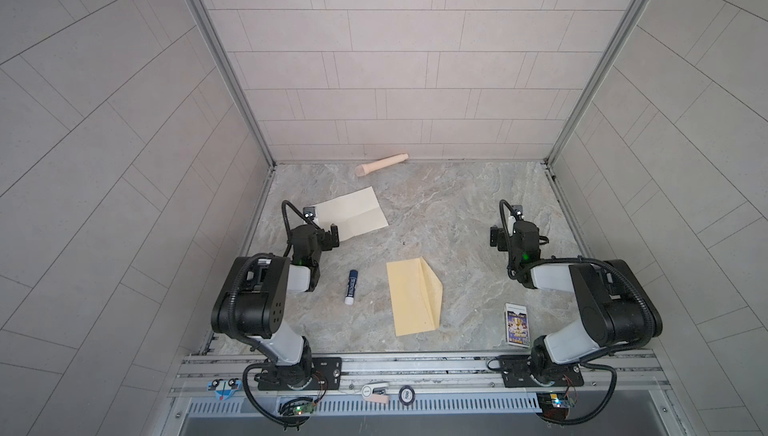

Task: Place the letter into the envelope and seal it

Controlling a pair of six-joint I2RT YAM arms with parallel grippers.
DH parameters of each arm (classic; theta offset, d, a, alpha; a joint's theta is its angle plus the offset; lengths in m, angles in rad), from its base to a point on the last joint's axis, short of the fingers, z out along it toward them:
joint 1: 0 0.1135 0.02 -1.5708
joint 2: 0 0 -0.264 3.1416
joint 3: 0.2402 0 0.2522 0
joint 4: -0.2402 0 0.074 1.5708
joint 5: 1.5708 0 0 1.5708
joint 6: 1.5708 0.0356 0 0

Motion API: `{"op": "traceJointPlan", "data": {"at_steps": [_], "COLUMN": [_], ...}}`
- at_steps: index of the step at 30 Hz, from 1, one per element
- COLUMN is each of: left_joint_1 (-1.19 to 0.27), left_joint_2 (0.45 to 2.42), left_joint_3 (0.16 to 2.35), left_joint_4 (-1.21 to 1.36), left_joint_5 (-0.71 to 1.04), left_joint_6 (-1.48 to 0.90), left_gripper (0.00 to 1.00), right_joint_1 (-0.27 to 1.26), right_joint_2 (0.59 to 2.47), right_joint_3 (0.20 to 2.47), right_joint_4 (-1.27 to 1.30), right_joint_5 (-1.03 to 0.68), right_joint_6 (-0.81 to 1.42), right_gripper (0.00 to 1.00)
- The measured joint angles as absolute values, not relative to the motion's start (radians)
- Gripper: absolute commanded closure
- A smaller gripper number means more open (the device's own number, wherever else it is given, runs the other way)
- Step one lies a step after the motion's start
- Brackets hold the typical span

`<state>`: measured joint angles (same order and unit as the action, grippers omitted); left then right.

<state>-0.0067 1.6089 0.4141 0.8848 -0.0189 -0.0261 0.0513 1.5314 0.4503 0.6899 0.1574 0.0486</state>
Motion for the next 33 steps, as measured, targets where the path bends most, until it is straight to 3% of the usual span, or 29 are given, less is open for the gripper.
{"op": "traceJointPlan", "data": {"at_steps": [18,22,26,30,33], "left_joint_1": [-0.007,-0.037,-0.075,-0.080,-0.080], "left_joint_2": [1.573,1.421,1.375,1.531,1.695], "left_joint_3": [0.402,0.421,0.642,0.957,1.123], "left_joint_4": [0.868,0.733,0.469,0.260,0.150], "left_joint_5": [-0.026,-0.122,-0.208,-0.158,-0.078], "left_joint_6": [-0.027,-0.030,-0.163,-0.310,-0.378], "left_gripper": [0.00,0.00,0.00,0.00,0.11], "right_joint_1": [0.053,0.089,0.171,0.324,0.449], "right_joint_2": [1.520,1.408,1.410,1.551,1.722], "right_joint_3": [0.450,0.536,0.817,1.057,1.222], "right_joint_4": [0.684,0.446,0.218,0.109,0.047], "right_joint_5": [0.156,0.173,0.156,0.091,0.007], "right_joint_6": [0.036,0.041,0.190,0.308,0.338], "right_gripper": [0.00,0.00,0.00,0.00,0.03]}}
